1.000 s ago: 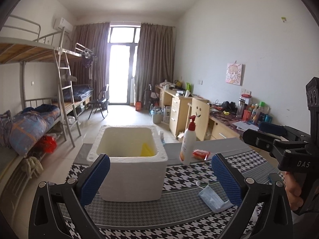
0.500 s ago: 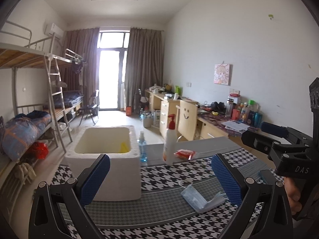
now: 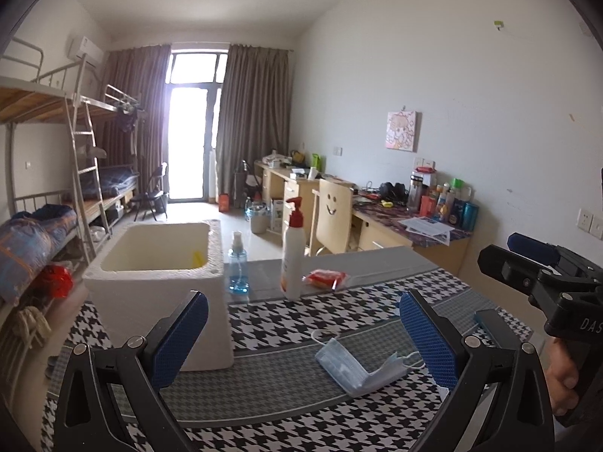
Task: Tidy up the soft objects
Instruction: 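Move both tools back toward the blue face mask and white roller, then close the left tool on the blue face mask while the right tool approaches the white roller, then lift the face mask with the left tool while the right tool grasps the white roller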
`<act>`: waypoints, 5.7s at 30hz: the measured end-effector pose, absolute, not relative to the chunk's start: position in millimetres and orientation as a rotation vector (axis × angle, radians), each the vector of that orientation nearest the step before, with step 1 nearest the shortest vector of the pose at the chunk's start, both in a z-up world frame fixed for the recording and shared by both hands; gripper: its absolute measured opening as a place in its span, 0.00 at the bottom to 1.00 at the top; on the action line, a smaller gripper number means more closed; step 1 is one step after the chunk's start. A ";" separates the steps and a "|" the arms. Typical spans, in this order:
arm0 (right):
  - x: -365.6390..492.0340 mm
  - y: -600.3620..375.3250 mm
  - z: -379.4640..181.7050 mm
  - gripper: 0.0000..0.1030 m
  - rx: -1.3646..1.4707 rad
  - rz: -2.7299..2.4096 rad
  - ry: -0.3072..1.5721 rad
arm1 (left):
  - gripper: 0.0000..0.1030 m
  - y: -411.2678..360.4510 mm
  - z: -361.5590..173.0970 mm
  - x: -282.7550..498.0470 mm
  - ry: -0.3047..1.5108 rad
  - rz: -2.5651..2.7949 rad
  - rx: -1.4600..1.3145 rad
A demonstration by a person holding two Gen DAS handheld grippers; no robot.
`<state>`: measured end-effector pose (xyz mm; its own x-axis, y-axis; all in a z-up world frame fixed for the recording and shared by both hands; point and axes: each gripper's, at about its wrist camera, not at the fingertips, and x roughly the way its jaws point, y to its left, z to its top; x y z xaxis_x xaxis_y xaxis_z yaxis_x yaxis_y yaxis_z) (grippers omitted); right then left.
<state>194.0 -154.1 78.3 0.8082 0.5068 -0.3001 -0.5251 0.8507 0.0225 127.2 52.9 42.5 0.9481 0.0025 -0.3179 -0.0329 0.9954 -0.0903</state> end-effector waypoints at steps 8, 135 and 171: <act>189.3 -165.8 67.6 0.93 -0.050 0.512 0.318 | 0.99 42.0 36.4 130.3 0.331 -0.011 -0.085; 221.8 -183.0 -85.1 0.61 -0.109 0.281 0.778 | 0.12 -27.1 -69.3 209.5 0.739 -0.209 0.029; 219.8 -187.5 -85.5 0.17 -0.047 0.243 0.810 | 0.12 -14.9 -58.3 182.2 0.696 -0.169 0.029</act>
<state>219.8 -187.5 -85.5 0.6634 0.1968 -0.7219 -0.2329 0.9712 0.0508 182.2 -14.9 -58.3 0.7542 -0.1457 -0.6403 0.1648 0.9859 -0.0303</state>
